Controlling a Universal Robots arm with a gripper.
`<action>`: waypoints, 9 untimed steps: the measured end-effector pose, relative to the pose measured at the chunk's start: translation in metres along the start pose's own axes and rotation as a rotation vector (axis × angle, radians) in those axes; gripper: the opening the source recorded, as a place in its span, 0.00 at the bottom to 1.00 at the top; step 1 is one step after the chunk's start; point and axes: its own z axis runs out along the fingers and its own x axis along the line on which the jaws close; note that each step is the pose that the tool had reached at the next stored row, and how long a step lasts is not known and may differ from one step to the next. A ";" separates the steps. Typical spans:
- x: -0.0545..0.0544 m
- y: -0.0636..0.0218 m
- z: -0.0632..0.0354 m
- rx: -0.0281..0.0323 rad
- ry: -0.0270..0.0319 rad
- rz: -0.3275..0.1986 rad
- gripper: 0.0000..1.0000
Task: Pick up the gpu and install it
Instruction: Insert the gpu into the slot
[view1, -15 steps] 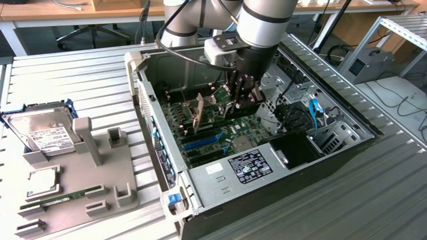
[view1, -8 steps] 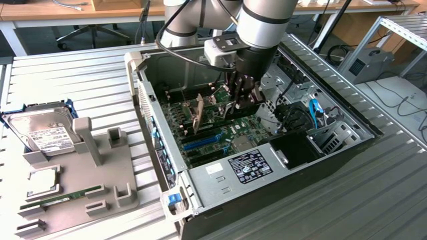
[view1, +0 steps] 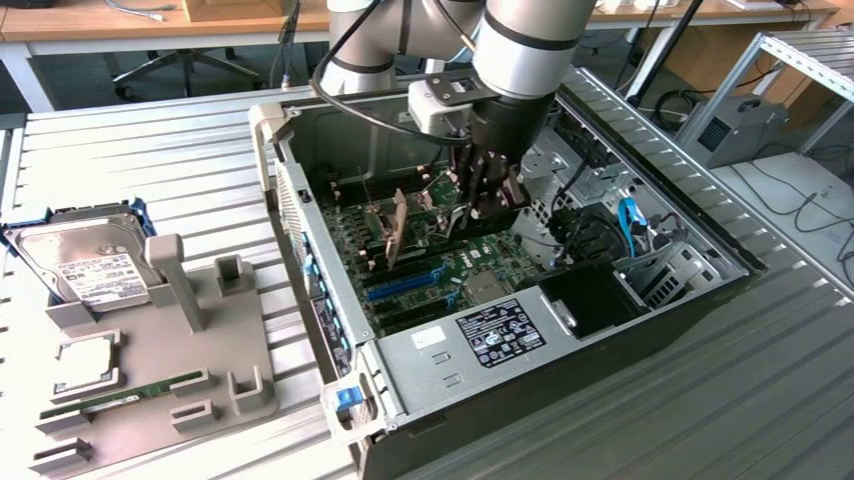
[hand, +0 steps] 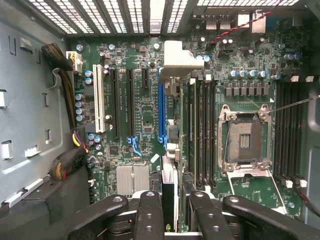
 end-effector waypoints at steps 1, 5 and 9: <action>0.000 0.0000 0.0002 0.0000 0.0000 0.000 0.26; 0.000 0.0000 0.0010 0.0000 0.0000 0.000 0.26; 0.000 0.0000 0.0015 0.0000 0.0000 0.000 0.26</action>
